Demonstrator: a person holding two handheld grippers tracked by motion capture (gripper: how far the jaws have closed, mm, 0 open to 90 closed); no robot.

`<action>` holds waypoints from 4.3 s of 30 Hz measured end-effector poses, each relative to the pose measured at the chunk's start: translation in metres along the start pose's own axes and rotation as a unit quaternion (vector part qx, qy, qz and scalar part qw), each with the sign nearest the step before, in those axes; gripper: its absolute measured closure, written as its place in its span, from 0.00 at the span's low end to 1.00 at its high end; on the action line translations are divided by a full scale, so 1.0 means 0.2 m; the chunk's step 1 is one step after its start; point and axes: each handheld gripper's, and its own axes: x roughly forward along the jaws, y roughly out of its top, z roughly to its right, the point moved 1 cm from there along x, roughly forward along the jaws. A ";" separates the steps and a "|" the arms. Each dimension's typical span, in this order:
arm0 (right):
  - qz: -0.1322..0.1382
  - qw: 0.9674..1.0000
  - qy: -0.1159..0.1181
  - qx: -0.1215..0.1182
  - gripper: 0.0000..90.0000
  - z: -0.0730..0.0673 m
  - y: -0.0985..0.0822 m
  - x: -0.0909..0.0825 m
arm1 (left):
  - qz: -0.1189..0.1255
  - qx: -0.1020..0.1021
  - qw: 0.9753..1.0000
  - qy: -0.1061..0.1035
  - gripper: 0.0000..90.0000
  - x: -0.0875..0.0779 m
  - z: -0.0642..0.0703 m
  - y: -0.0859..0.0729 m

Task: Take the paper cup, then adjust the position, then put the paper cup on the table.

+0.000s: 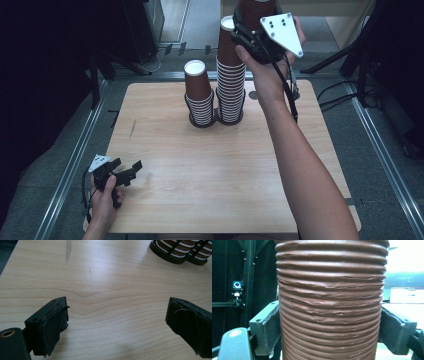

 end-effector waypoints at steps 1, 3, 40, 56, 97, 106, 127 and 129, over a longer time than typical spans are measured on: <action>-0.001 1.000 -0.001 0.001 0.17 0.02 0.00 -0.01 | 0.000 0.000 1.000 0.000 0.05 0.00 0.00 0.00; -0.004 1.000 -0.005 0.000 0.17 0.04 -0.01 -0.03 | 0.000 0.000 1.000 0.000 0.05 0.00 0.00 0.00; -0.087 0.995 -0.005 -0.049 0.17 0.21 -0.38 -0.59 | 0.039 0.080 0.996 -0.021 0.02 -0.01 0.33 0.20; -0.124 0.991 0.013 -0.049 0.17 0.24 -0.56 -0.74 | 0.064 0.112 0.990 -0.065 0.01 0.08 0.64 0.37; -0.181 0.948 0.116 -0.236 0.16 -0.10 -0.96 -0.97 | 0.040 0.146 0.970 -0.189 0.00 0.12 0.97 0.36; -0.180 0.936 0.143 -0.266 0.16 -0.16 -0.98 -0.98 | 0.033 0.151 0.967 -0.201 0.00 0.12 1.01 0.35; -0.144 0.899 0.182 -0.372 0.16 -0.28 -1.02 -1.03 | 0.018 0.173 0.957 -0.231 0.00 0.13 1.09 0.31; -0.140 0.897 0.185 -0.377 0.16 -0.29 -1.02 -1.03 | 0.016 0.176 0.956 -0.234 0.00 0.13 1.10 0.31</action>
